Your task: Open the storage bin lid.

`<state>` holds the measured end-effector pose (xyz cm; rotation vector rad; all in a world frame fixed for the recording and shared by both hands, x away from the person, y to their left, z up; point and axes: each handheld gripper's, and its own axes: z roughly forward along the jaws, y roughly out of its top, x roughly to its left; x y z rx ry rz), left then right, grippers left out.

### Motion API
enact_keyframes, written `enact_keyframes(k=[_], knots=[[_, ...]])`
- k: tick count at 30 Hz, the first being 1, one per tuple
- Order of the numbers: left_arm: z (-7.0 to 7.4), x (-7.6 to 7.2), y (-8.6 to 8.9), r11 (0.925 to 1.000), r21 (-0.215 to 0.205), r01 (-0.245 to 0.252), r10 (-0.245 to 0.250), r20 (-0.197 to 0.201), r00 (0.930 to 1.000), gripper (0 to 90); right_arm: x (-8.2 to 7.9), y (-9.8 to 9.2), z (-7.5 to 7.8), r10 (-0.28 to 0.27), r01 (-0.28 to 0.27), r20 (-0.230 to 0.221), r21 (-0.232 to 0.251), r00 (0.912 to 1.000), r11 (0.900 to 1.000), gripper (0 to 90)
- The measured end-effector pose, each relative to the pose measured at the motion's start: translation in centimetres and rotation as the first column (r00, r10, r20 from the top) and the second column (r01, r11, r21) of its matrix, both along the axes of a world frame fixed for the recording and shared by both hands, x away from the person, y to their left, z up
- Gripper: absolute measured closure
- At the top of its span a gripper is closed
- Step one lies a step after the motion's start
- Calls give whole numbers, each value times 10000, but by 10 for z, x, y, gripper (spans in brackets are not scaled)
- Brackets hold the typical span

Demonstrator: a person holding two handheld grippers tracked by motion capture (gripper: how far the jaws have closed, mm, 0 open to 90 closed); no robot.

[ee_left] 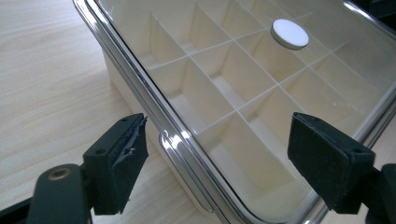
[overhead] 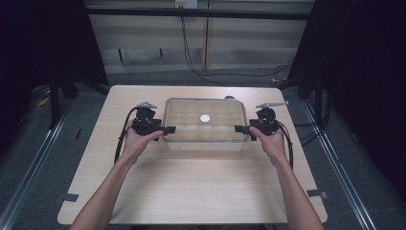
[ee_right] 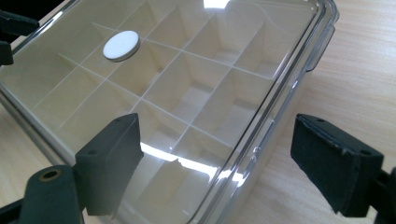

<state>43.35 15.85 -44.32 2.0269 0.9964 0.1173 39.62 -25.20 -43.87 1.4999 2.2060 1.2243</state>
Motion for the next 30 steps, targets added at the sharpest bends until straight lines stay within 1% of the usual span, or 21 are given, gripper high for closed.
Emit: enact_keyframes(k=[1, 2, 3, 5, 7, 8, 10, 11, 12, 14, 15, 17, 21, 22, 24, 27, 28, 30], knots=[[0, 1, -2, 9999, 63, -94, 94, -28, 10000, 203, 2, 0, -2, 39, -39, -65, 6, 10000, 10000, 179], [0, 2, -4, 9997, 217, -106, 107, -21, 9999, 202, 3, 1, -4, 77, -76, -59, 50, 10000, 10000, 185], [-1, 4, -5, 9996, 247, -127, 128, -28, 9999, 200, 4, 1, -5, 103, -102, -103, 109, 9999, 9999, 184], [-1, 6, -5, 9997, 183, -158, 160, -117, 9998, 195, 6, 4, -7, 102, -101, -135, 105, 9999, 9999, 164], [-4, 9, -4, 9998, 181, 49, -44, -256, 9997, 201, 7, 5, -9, 104, -102, -204, 84, 9997, 9999, 158], [-5, 10, -3, 10000, 41, 9, -7, -333, 9994, 197, 8, 5, -9, 84, -83, -190, 57, 9998, 9999, 161], [-6, 12, -2, 10000, -68, 25, -27, -371, 9993, 198, 9, 4, -9, 77, -74, -209, 142, 9998, 9999, 159], [-7, 12, -2, 9997, -250, 10, -20, -437, 9990, 200, 9, 4, -10, 72, -69, -242, 121, 9997, 9999, 155], [-7, 13, -2, 9997, -210, 143, -152, -420, 9990, 213, 10, 4, -11, 29, -26, -292, 87, 9996, 10000, 147], [-6, 13, -4, 9999, -106, 131, -136, -454, 9989, 217, 11, 5, -13, 167, -154, -448, 308, 9989, 9994, 129], [-6, 13, -5, 9999, -129, 65, -71, -453, 9989, 217, 11, 7, -13, 138, -129, -386, 222, 9992, 9997, 131], [-5, 14, -5, 9999, -36, 96, -98, -444, 9990, 216, 11, 8, -13, 47, -42, -289, 150, 9996, 9999, 121], [-6, 14, -6, 9999, -20, 116, -117, -519, 9986, 204, 14, 9, -16, -51, 61, -317, 306, 9995, 9995, 104], [-7, 15, -6, 9998, -144, 125, -133, -559, 9983, 203, 14, 9, -17, -87, 99, -323, 348, 9994, 9993, 99], [-7, 16, -6, 9996, -207, 214, -227, -685, 9974, 202, 14, 9, -17, -132, 144, -311, 400, 9994, 9991, 97], [-7, 16, -7, 9997, -158, 201, -211, -662, 9976, 193, 14, 9, -18, -161, 179, -368, 484, 9992, 9987, 97], [-6, 15, -8, 9998, -50, 168, -171, -624, 9979, 191, 14, 9, -18, -159, 175, -367, 445, 9992, 9989, 96], [-5, 14, -8, 9998, 76, 174, -170, -502, 9986, 191, 13, 11, -17, -160, 165, -206, 272, 9997, 9995, 96]])
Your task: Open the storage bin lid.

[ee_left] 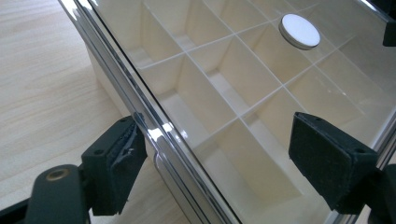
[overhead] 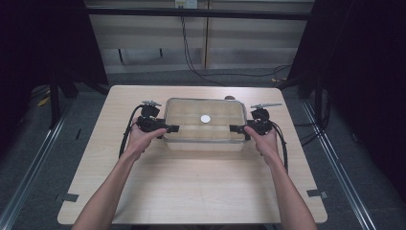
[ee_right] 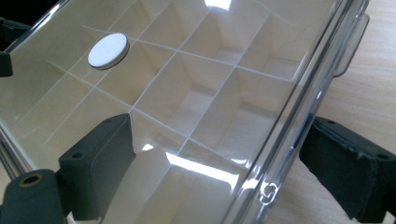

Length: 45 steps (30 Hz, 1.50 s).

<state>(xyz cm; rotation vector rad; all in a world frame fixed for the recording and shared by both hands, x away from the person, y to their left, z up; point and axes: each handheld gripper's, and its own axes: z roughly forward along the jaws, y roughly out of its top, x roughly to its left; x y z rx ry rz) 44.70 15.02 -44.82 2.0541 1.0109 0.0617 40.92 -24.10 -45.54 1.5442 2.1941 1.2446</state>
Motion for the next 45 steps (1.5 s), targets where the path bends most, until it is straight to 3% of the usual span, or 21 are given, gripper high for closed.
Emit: enact_keyframes(k=[16, 24, 31, 41, 45], knots=[[1, -9, 3, 9995, -319, 35, -30, 165, 9999, 204, -2, 4, 2, -346, 347, 40, -172, 9994, 9993, 96], [1, -13, 7, 9987, -498, 75, -59, 326, 9994, 268, -4, 4, 4, -307, 306, -70, -209, 9995, 9993, 103], [6, -18, 5, 9998, -216, 30, -15, 705, 9975, 299, -10, 1, 7, -356, 360, 139, -310, 9993, 9989, 140], [4, -18, 9, 9987, -507, -55, 94, 757, 9971, 346, -15, -3, 6, -665, 665, 624, 18, 9958, 9978, 239], [3, -18, 11, 9970, -742, -219, 277, 768, 9967, 375, -17, -2, 7, -622, 633, 744, -112, 9953, 9979, 246]])
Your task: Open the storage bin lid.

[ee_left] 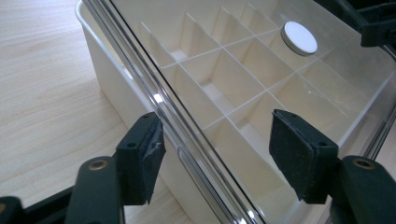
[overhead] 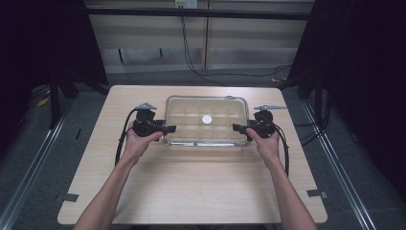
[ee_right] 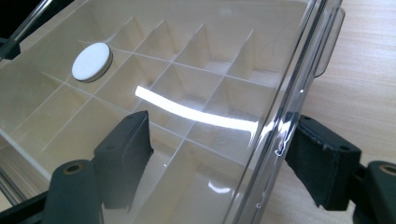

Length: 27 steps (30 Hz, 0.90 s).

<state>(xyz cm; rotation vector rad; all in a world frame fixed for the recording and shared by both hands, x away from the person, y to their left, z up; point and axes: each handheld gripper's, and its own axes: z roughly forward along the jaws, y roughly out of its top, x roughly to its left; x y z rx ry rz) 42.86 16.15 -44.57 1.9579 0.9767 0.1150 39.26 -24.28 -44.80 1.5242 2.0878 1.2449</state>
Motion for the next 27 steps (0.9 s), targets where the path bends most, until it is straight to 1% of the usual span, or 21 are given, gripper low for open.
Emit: enact_keyframes(k=[1, 3, 4, 7, 8, 9, 10, 14, 16, 20, 21, 24, 26, 27], knots=[[0, 0, 0, 9999, -60, -114, 114, 0, 9999, 382, -1, 1, 1, 8, -8, -27, -20, 10000, 10000, 249], [1, 0, 0, 9999, 40, -107, 107, 104, 9999, 388, -2, 1, 1, -24, 24, 57, -42, 10000, 10000, 254], [1, -1, -1, 9999, 41, -106, 105, 152, 9998, 389, -3, 1, 1, -91, 91, 16, 14, 10000, 10000, 264], [0, -3, 0, 9999, -83, -101, 102, 180, 9998, 400, -5, -1, 0, -183, 180, 137, 204, 9997, 9996, 294], [-1, -3, 1, 9997, -188, -152, 156, 206, 9997, 407, -6, -2, 0, -211, 207, 154, 252, 9997, 9995, 302], [0, -4, 2, 9998, -165, -127, 131, 234, 9996, 414, -7, -2, 0, -231, 225, 205, 269, 9995, 9994, 308], [-1, -4, 2, 9996, -232, -162, 168, 277, 9995, 421, -8, -2, 0, -248, 242, 258, 259, 9994, 9994, 311], [-2, -8, 3, 9990, -381, -250, 264, 378, 9989, 435, -10, -2, 0, -289, 280, 283, 310, 9992, 9991, 320], [-2, -8, 4, 9991, -369, -202, 217, 383, 9990, 441, -11, -2, 0, -346, 334, 306, 375, 9989, 9987, 327], [0, -11, 5, 9993, -351, -143, 161, 502, 9986, 473, -13, -4, 1, -416, 390, 430, 607, 9982, 9974, 341], [0, -12, 5, 9990, -429, -153, 174, 492, 9986, 478, -15, -5, 2, -436, 403, 435, 740, 9981, 9964, 351], [1, -14, 7, 9989, -461, -88, 113, 536, 9985, 498, -17, -7, 5, -499, 438, 558, 1056, 9972, 9934, 393], [2, -15, 7, 9992, -402, -37, 61, 583, 9983, 503, -18, -8, 4, -554, 479, 635, 1136, 9964, 9924, 413], [2, -15, 6, 9992, -402, -78, 103, 605, 9981, 506, -19, -9, 4, -606, 535, 592, 1154, 9964, 9919, 426]])
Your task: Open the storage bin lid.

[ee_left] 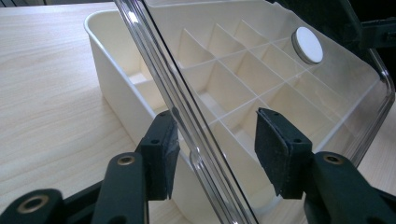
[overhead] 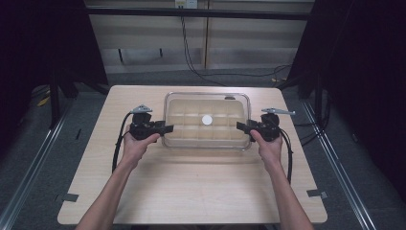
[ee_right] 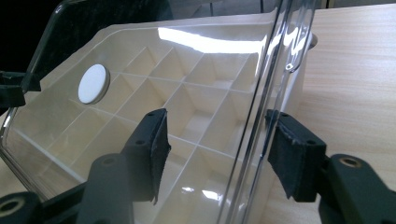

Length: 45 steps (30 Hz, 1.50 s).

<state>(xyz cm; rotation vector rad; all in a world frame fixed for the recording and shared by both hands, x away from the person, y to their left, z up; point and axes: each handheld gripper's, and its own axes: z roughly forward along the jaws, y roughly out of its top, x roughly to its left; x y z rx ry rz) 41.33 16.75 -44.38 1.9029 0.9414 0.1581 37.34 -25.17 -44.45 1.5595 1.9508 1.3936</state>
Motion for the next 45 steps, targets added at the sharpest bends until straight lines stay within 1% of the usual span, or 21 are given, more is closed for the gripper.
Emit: enact_keyframes(k=[2, 3, 6, 7, 9, 10, 11, 14, 18, 21, 24, 30, 38, 42, 45], knots=[[0, -1, 0, 10000, -22, 29, -29, -25, 10000, 512, -1, -1, -1, -63, 63, 6, -87, 10000, 9999, 440], [0, -1, 0, 10000, 6, 54, -54, -11, 10000, 512, -1, -1, -2, -62, 62, -19, -8, 10000, 10000, 442], [0, -2, 0, 10000, -56, -27, 27, 17, 10000, 520, -3, -2, -1, -137, 136, -96, -30, 9999, 9999, 470], [1, -3, 0, 10000, -47, -47, 48, 54, 10000, 525, -4, -2, -1, -139, 139, -50, -11, 9999, 9999, 482], [3, -6, -1, 9998, 169, -103, 99, 244, 9997, 529, -6, -4, 0, -103, 103, -39, 97, 9999, 9999, 504], [4, -7, -2, 9997, 211, -121, 115, 258, 9996, 530, -7, -5, 0, -91, 92, -43, 151, 9999, 9998, 519], [4, -8, -1, 9997, 200, -158, 153, 263, 9995, 534, -8, -6, 1, -11, 10, 11, 201, 10000, 9998, 533], [5, -10, 0, 9999, 65, -159, 157, 293, 9994, 562, -11, -8, 2, -8, 7, 70, 238, 10000, 9997, 558], [7, -12, 1, 9999, 95, -136, 132, 412, 9991, 588, -14, -9, 4, 26, -30, 129, 329, 9999, 9995, 586], [9, -14, 1, 9998, 178, -121, 112, 518, 9986, 602, -17, -10, 6, -41, 35, 148, 368, 9999, 9993, 597], [9, -14, 1, 9998, 136, -108, 101, 537, 9985, 613, -18, -11, 6, -43, 35, 155, 487, 9999, 9988, 611], [10, -19, 4, 9998, 201, -41, 31, 498, 9988, 638, -22, -10, 8, 12, -19, 195, 353, 9998, 9994, 624], [12, -22, 7, 9996, 267, 91, -108, 637, 9979, 662, -26, -10, 11, 108, -123, 335, 469, 9994, 9988, 658], [12, -25, 10, 9992, 390, 45, -72, 700, 9975, 671, -29, -9, 10, 249, -264, 305, 486, 9992, 9985, 669], [13, -26, 12, 9995, 327, 3, -26, 698, 9976, 678, -30, -7, 9, 372, -387, 333, 455, 9988, 9982, 672]])
